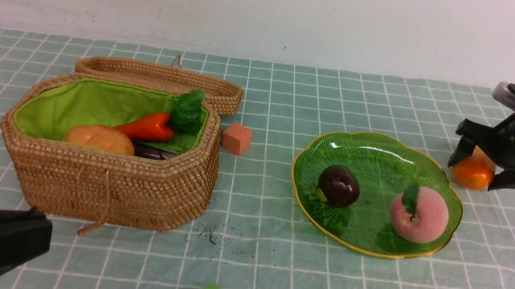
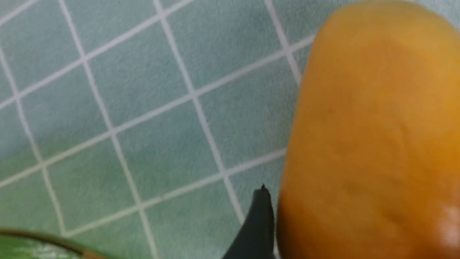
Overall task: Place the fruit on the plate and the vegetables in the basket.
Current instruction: Use the right arm to grab a mango and put it into the right plate
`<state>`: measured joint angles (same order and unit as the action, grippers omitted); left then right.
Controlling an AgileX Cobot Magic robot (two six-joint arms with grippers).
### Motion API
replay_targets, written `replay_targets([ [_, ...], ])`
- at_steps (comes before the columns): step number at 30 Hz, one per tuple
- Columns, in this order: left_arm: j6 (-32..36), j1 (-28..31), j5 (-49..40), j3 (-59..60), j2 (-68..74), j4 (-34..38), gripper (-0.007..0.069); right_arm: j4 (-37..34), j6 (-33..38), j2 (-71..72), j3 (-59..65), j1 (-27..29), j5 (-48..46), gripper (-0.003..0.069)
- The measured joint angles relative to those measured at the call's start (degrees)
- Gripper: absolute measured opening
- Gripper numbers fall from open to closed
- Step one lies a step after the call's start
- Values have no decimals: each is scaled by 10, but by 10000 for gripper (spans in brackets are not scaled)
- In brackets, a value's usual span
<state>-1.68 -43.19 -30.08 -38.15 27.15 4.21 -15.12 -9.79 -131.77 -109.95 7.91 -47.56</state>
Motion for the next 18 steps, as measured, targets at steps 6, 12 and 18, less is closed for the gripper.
replay_targets([
  [6, 0, 0, 0, 0, 0, 13, -13, -7, 42, -9, 0, 0, 20, 573],
  [12, 0, 0, 0, 0, 0, 14, -13, -5, 87, 5, 0, 0, -9, 573],
  [18, 0, 0, 5, 0, 0, 13, -13, 5, 114, 98, 1, -29, -86, 573],
])
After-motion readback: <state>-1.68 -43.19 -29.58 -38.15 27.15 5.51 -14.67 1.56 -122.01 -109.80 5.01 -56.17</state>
